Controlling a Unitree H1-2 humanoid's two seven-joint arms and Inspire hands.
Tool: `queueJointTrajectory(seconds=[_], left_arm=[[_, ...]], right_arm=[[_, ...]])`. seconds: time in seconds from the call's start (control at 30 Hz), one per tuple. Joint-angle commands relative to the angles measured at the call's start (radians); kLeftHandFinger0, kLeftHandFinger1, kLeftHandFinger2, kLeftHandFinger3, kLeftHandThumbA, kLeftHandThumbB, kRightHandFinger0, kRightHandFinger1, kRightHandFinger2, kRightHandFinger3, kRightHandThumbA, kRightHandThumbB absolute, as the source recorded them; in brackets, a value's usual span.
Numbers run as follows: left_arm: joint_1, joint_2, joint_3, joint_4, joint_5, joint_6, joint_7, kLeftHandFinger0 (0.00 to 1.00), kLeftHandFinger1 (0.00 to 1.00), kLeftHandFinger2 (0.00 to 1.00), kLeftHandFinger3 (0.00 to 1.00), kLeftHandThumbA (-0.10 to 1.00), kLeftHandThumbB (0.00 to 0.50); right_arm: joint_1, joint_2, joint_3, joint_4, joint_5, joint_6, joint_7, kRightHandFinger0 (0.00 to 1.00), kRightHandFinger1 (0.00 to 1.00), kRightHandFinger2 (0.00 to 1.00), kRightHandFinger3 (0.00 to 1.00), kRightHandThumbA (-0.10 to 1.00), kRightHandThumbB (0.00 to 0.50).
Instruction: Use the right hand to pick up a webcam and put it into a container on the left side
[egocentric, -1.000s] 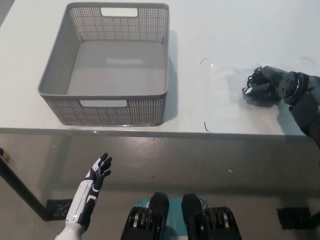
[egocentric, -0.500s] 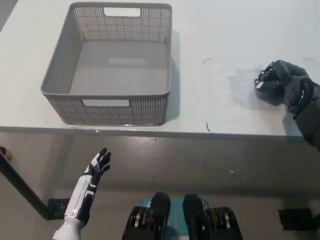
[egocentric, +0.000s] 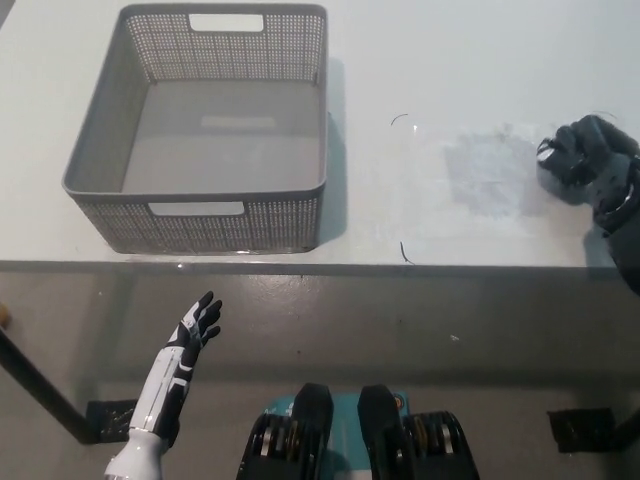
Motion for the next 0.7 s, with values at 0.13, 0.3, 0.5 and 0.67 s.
queueJointTrajectory(seconds=[0.13,0.3,0.5,0.67], left_arm=[[-0.018,0.016,0.010,-0.026,-0.002,-0.021,-0.004,1.00,1.00,1.00,1.00,1.00,0.166],[-0.020,0.016,0.008,-0.019,-0.003,-0.034,-0.006,1.00,1.00,1.00,1.00,1.00,0.160],[-0.015,0.018,0.007,-0.024,-0.011,-0.023,-0.012,1.00,1.00,1.00,1.00,0.99,0.162],[-0.017,0.018,0.004,-0.018,-0.006,-0.038,-0.013,1.00,1.00,1.00,1.00,0.98,0.142]], right_arm=[[-0.177,-0.026,-0.176,-0.054,0.132,-0.139,-0.099,0.02,0.43,0.85,0.61,-0.10,0.201],[-0.220,-0.022,-0.174,-0.087,0.117,-0.166,-0.111,0.00,0.27,0.70,0.65,-0.10,0.218],[-0.257,0.002,-0.201,-0.163,0.149,-0.195,-0.086,0.00,0.30,0.75,0.72,-0.10,0.191],[-0.259,0.040,-0.198,-0.277,0.144,-0.182,-0.072,0.00,0.38,0.85,0.84,-0.10,0.187]])
